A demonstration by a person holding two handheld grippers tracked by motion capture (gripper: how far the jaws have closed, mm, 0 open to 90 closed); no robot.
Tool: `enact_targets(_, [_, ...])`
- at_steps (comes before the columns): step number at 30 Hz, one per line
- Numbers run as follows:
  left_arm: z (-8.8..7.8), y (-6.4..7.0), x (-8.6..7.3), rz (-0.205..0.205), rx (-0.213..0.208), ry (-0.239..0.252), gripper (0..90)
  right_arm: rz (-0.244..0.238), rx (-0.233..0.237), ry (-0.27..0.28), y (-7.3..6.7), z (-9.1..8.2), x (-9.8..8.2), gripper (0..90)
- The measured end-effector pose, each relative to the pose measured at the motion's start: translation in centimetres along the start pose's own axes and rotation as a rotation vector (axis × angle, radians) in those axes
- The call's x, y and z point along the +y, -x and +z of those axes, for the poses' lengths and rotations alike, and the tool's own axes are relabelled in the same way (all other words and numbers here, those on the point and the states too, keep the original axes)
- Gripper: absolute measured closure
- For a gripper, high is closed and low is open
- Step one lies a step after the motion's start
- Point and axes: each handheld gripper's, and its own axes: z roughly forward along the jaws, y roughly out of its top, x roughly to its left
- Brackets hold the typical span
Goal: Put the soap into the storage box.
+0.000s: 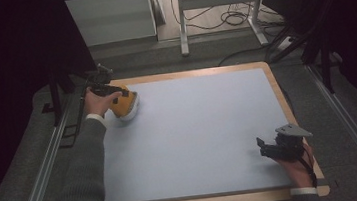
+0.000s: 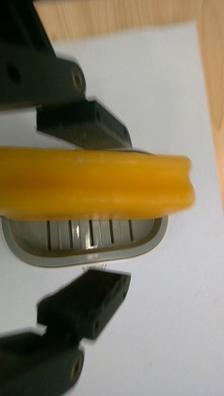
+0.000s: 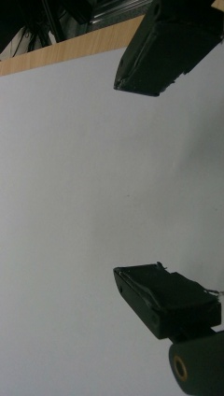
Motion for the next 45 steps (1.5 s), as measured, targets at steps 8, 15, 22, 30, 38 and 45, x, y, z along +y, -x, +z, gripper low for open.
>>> enact_targets(8, [-2.1, -0.1, -0.7, 0.025, -0.024, 0.054, 22.9, -0.002, -0.002, -0.003, 0.0, 0.0, 0.0, 9.2])
enact_targets(15, [-3.0, 0.9, -2.4, 0.082, -0.080, 0.090, 21.8, -0.005, -0.003, -0.002, -0.1, 0.0, 0.0, 9.3])
enact_targets(22, [-3.7, 1.6, -4.7, 0.117, -0.146, 0.106, 20.3, -0.010, -0.001, -0.003, -0.2, 0.1, 0.1, 9.3])
enact_targets(30, [-4.1, 3.2, -8.5, 0.193, -0.196, 0.138, 20.3, -0.008, -0.001, 0.001, -0.1, -0.1, 0.2, 9.3])
enact_targets(38, [-3.2, 3.9, -13.2, 0.205, -0.258, 0.116, 18.7, -0.014, 0.000, 0.004, -0.2, -0.1, 0.3, 9.2])
enact_targets(45, [-3.0, 4.1, -17.0, 0.186, -0.263, 0.147, 18.7, -0.019, 0.002, 0.003, -0.4, -0.1, 0.3, 9.3])
